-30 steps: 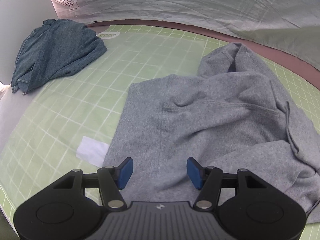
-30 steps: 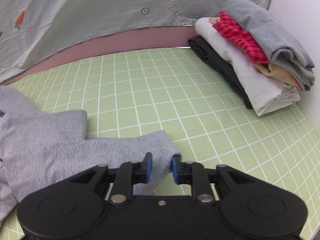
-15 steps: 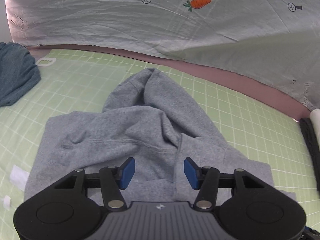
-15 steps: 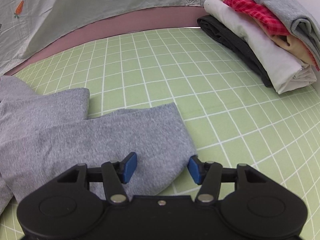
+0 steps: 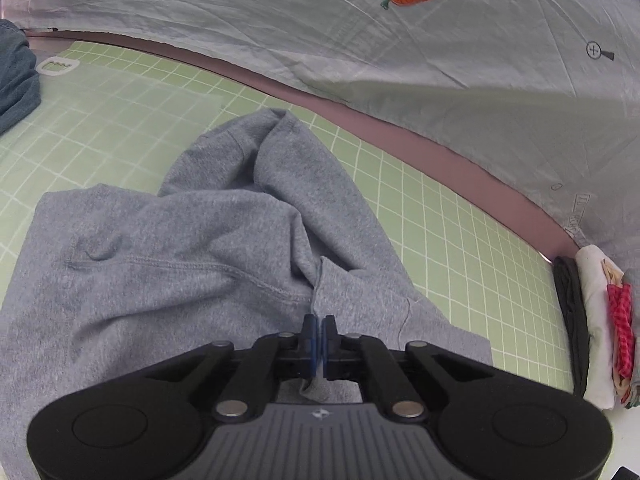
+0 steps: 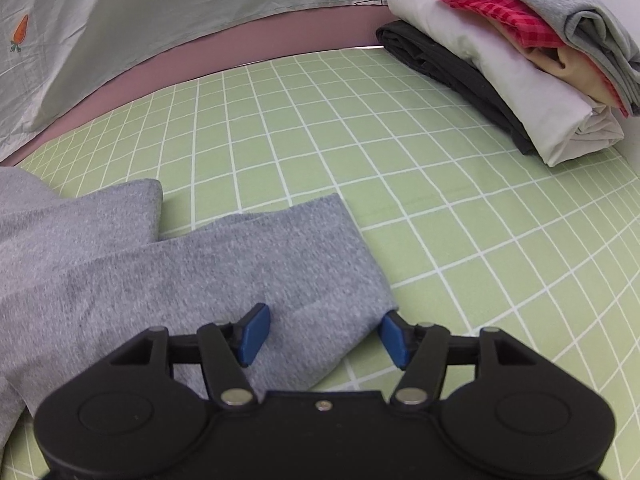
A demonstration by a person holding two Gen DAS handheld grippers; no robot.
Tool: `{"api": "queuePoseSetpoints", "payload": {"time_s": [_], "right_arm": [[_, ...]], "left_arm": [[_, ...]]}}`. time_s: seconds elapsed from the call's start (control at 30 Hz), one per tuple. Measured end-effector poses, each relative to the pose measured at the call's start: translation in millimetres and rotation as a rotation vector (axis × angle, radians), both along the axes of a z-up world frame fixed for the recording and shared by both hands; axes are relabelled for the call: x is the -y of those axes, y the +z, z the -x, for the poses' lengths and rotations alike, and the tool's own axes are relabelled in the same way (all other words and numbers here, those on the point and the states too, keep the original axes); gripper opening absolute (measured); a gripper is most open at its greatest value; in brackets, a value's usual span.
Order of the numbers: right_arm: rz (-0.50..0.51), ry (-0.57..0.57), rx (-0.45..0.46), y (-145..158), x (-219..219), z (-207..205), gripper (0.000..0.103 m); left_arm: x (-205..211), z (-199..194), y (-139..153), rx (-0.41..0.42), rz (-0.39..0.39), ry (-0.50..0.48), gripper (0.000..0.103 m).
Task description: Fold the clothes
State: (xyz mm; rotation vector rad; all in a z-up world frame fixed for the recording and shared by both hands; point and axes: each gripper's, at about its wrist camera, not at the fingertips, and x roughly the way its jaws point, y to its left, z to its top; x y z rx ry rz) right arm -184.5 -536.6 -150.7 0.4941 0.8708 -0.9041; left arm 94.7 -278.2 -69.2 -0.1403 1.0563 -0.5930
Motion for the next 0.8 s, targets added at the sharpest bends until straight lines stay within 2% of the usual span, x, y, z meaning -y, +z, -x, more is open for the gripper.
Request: {"api": "queuePoseSetpoints", "payload": {"time_s": [0.17,0.3,0.47,0.53,0.57,0.7,0.73,0.8], "right_arm": [[0.006,-0.04,-0.023,3.1,-5.1,1.9,0.061],[0.009,-0.072,-0.031,5.2,-15.2,5.7,0.061],[0.011,-0.118,-0.037,9.0,-30.4,10.1,0.061],[0.008,-0.136,-0.035,9.5,-41.0,10.4,0.061],[0.006,-0.145,-0.032,9.7,-45.8,10.5,0.061],[-0.028,-0.19,0.034,10.6,-54.4,7.9,0.061],[-0.036,-0.201,0.05,10.8,-56.6,7.3,0.061],[-0.053,-0.223,0.083,11.2,-60.9,6.0,0.061]], "left_arm": [[-53.6,-26.9,26.0,0.127,-0.065,0.167,0.003],[-116.7,-65.6,40.1,0.178,-0.128,0.345,0.003],[-198.8,-105.9,51.8,0.246,-0.271,0.567,0.003],[-222.5,-117.4,50.3,0.264,-0.349,0.623,0.003],[-230.5,-120.9,48.1,0.259,-0.37,0.629,0.003],[-249.5,-125.8,37.6,0.209,-0.37,0.577,0.004],[-254.2,-127.1,34.9,0.197,-0.37,0.565,0.007],[-245.5,-119.6,31.6,0.196,-0.362,0.497,0.024]]}}
